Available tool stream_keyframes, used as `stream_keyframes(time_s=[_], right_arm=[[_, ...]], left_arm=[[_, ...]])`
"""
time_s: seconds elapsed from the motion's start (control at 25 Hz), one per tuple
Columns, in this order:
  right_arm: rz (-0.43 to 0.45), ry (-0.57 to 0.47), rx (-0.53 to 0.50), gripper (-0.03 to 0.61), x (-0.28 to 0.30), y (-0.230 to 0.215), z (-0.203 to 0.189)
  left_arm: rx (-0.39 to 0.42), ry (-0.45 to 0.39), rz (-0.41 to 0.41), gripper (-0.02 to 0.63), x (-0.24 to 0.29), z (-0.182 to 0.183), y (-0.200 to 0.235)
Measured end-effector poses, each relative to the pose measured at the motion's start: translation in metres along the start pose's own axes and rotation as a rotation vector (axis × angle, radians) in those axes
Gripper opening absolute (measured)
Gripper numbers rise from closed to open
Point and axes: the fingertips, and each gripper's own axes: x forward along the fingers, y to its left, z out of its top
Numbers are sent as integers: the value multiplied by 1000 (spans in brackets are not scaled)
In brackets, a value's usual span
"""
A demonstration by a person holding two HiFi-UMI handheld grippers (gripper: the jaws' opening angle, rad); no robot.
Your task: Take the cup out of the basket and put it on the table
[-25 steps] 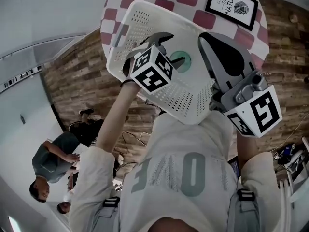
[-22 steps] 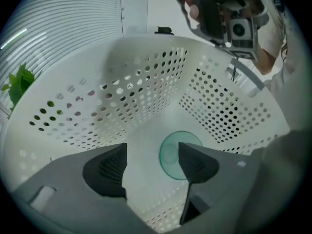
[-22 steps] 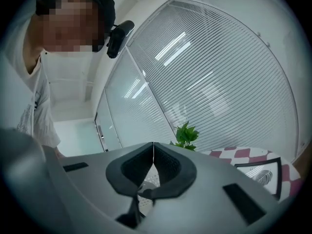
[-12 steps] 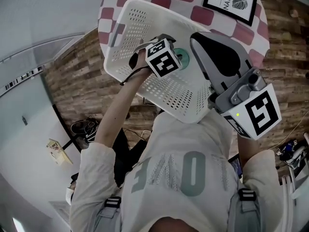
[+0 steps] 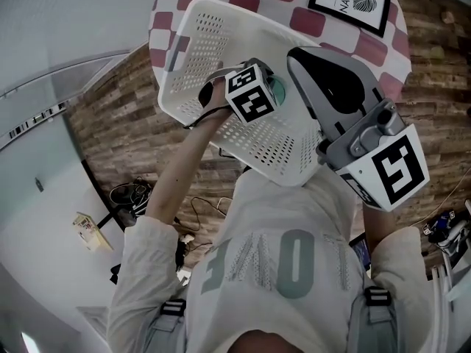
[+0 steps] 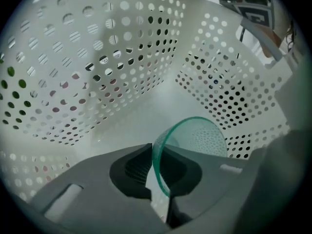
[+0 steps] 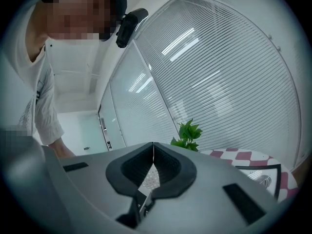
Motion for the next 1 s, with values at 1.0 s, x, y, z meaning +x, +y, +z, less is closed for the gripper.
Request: stream_keyframes(time_s=[1.0], right_arm=[[-4, -42, -162, 9, -3, 47, 47]], left_arm=[[-154, -530, 299, 23, -184, 49, 20]])
